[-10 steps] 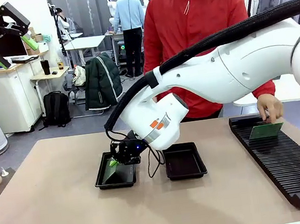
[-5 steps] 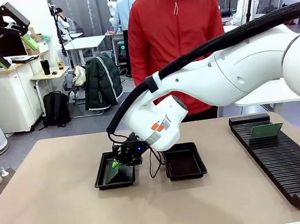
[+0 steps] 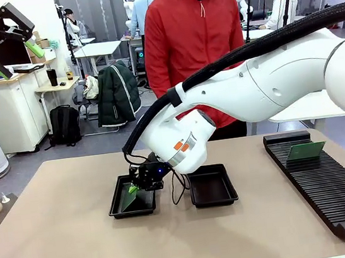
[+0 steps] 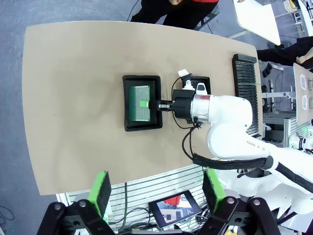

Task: Inspect and transfer BCBs to ESD trays.
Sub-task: Pick up the Blank PCB from the PCB Rack and place it in the left ESD tray.

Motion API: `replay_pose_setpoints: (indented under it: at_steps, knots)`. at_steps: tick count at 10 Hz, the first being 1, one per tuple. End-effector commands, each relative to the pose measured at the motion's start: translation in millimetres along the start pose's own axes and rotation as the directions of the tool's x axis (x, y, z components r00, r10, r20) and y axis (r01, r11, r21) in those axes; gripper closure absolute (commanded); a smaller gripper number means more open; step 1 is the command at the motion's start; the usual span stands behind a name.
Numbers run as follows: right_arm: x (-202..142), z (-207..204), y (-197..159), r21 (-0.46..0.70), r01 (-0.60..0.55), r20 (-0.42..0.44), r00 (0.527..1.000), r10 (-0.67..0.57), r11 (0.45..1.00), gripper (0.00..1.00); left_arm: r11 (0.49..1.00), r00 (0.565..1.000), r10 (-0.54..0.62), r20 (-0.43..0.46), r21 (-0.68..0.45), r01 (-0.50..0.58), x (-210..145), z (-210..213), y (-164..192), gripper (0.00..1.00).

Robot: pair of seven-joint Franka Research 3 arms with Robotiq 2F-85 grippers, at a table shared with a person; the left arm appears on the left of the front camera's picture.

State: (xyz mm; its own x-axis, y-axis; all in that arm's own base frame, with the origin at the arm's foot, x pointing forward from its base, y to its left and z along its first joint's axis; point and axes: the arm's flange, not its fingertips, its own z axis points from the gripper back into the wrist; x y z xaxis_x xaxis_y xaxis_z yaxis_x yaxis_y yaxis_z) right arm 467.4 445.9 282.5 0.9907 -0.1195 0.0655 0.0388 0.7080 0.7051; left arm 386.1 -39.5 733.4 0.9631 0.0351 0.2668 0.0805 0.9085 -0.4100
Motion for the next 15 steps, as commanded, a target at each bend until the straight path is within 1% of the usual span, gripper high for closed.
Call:
replay_pose_setpoints:
  at_steps: [1,3,5,6,7,8,11,12,14,15]
  knots:
    - [0.0,0.0,0.0,0.0,0.0,0.0,1.0,0.0,1.0,0.98,1.0,1.0,0.001,0.002,-0.006,-0.001,-0.3,-0.8,2.2,0.0]
    - [-0.3,9.4,9.8,-0.055,-0.003,-0.003,1.0,0.003,0.998,0.79,1.0,1.0,0.001,0.002,-0.006,-0.001,-0.3,-0.8,2.2,0.0]
    - [0.9,23.4,22.7,-0.098,-0.034,0.025,0.999,0.037,0.995,0.59,1.0,1.0,0.001,0.002,-0.006,-0.001,-0.3,-0.8,2.2,0.0]
    - [2.3,29.3,30.8,-0.132,-0.054,0.028,0.998,0.058,0.99,0.49,1.0,1.0,0.001,0.002,-0.006,-0.001,-0.3,-0.8,2.2,0.0]
    - [4.3,34.2,40.3,-0.167,-0.081,0.049,0.995,0.09,0.983,0.4,1.0,1.0,0.001,0.002,-0.006,-0.001,-0.3,-0.8,2.2,0.0]
    - [7.2,36.8,51.4,-0.229,-0.109,0.051,0.991,0.124,0.967,0.3,1.0,1.0,0.001,0.002,-0.006,-0.001,-0.3,-0.8,2.2,0.0]
    - [19.7,48.2,71.0,-0.401,-0.139,0.036,0.985,0.167,0.906,0.02,1.0,1.0,0.001,0.002,-0.006,-0.001,-0.3,-0.8,2.2,0.0]
    - [20.8,55.1,76.7,-0.442,-0.148,0.031,0.983,0.179,0.885,0.0,1.0,1.0,0.001,0.002,-0.006,-0.001,-0.3,-0.8,2.2,0.0]
    - [20.4,68.3,84.3,-0.5,-0.177,-0.015,0.981,0.196,0.848,0.0,1.0,1.0,0.001,0.002,-0.006,-0.001,-0.3,-0.8,2.2,0.0]
    - [20.8,72.0,84.4,-0.513,-0.189,-0.043,0.98,0.194,0.837,0.0,1.0,1.0,0.001,0.002,-0.006,-0.001,-0.3,-0.8,2.2,0.0]
